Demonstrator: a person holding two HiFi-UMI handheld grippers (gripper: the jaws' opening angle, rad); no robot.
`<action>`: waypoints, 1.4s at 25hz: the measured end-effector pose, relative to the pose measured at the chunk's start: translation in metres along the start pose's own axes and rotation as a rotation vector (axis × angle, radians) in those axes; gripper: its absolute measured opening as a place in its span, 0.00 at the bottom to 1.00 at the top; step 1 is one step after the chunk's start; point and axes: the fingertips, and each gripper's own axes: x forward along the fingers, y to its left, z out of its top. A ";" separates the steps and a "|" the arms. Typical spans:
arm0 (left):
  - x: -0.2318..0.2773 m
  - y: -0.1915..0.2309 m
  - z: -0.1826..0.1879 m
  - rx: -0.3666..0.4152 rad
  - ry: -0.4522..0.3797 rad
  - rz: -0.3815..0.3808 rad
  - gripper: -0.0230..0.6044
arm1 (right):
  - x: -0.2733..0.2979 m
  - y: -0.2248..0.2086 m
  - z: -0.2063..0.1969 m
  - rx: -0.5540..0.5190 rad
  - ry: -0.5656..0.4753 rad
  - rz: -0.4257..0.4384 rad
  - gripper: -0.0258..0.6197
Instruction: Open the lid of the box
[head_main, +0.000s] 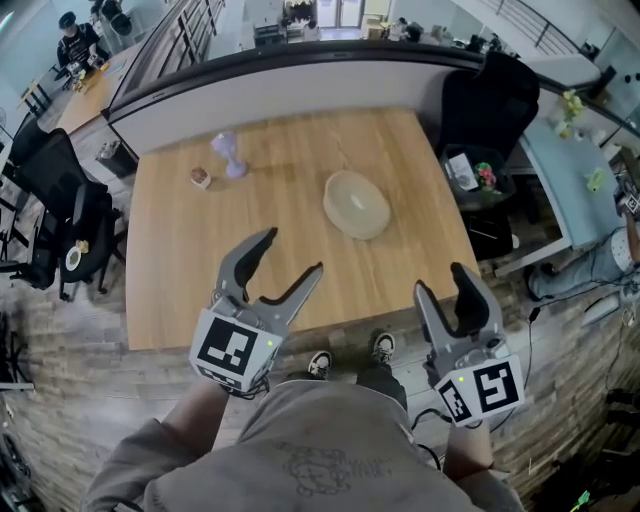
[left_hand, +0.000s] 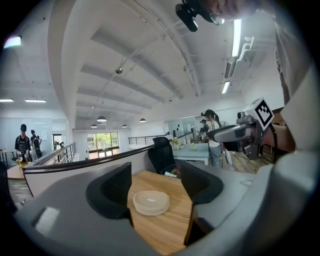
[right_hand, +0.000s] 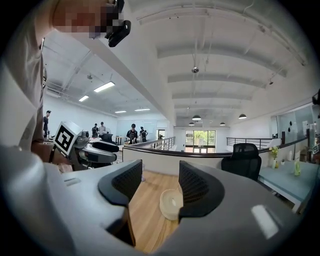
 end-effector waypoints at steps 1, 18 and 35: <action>0.005 0.001 0.001 0.008 0.003 0.007 0.51 | 0.003 -0.006 0.000 0.000 -0.003 0.007 0.37; 0.126 -0.013 0.027 -0.012 0.074 0.254 0.51 | 0.077 -0.151 -0.005 0.015 -0.003 0.265 0.37; 0.130 -0.036 0.010 -0.057 0.164 0.512 0.54 | 0.120 -0.176 -0.027 -0.028 0.036 0.546 0.37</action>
